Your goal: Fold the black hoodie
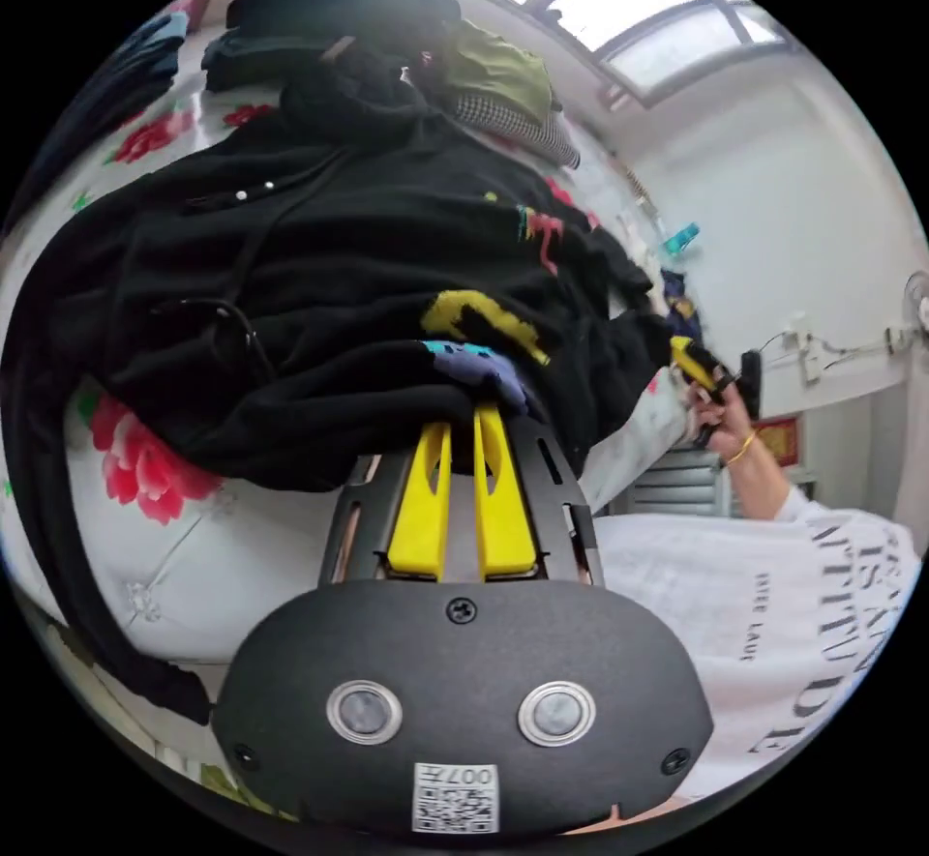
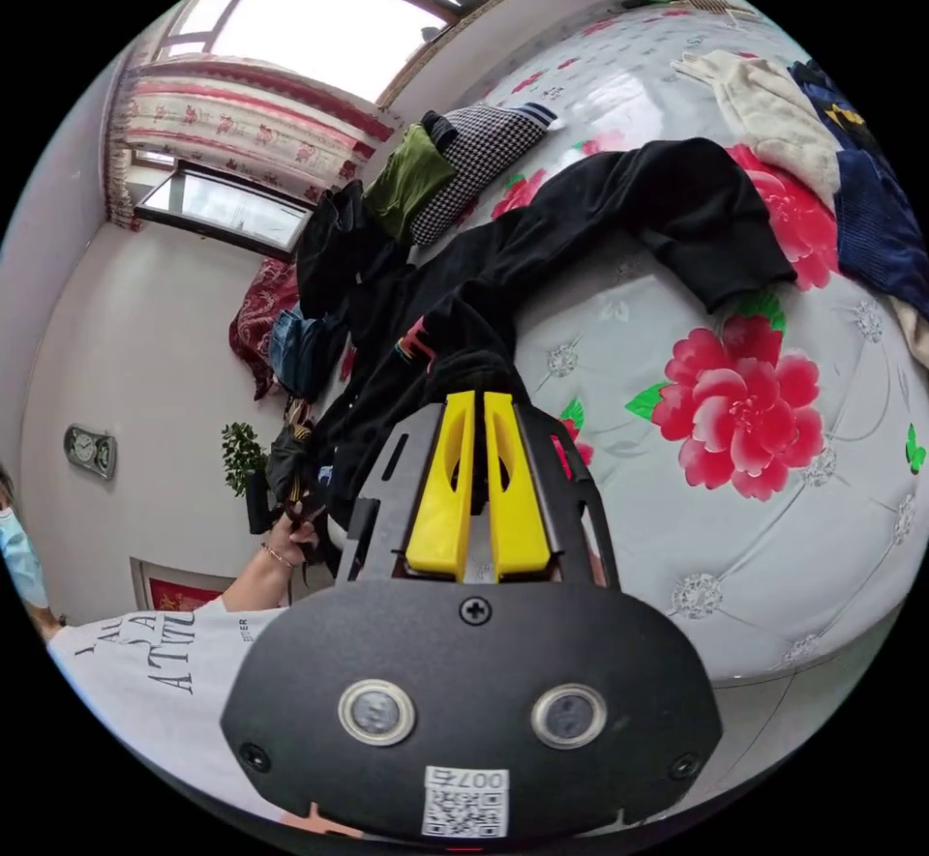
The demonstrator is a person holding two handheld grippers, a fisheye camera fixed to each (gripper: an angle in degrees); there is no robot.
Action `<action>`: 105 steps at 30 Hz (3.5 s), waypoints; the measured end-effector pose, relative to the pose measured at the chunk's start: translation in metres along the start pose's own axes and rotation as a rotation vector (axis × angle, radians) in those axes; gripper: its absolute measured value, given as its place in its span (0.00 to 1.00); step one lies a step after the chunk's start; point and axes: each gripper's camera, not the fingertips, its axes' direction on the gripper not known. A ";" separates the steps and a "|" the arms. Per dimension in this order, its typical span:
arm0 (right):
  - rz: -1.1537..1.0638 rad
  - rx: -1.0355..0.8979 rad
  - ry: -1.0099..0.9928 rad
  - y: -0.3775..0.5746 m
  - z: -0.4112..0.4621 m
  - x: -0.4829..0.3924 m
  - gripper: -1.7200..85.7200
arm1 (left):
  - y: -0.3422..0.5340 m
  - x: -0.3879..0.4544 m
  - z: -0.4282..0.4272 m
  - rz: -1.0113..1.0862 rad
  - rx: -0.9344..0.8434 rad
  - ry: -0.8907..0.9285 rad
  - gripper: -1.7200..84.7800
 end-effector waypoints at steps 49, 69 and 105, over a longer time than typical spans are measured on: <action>-0.131 -0.401 -0.377 -0.115 -0.003 -0.089 0.02 | 0.032 -0.020 -0.200 -0.286 0.119 0.291 0.07; -0.285 -0.538 -0.101 0.041 0.008 -0.082 0.02 | 0.161 0.012 -0.187 -0.242 -0.082 0.219 0.07; -0.177 -0.229 0.687 -0.107 0.193 -0.055 0.13 | 0.243 -0.084 -0.312 -0.851 0.504 0.153 0.13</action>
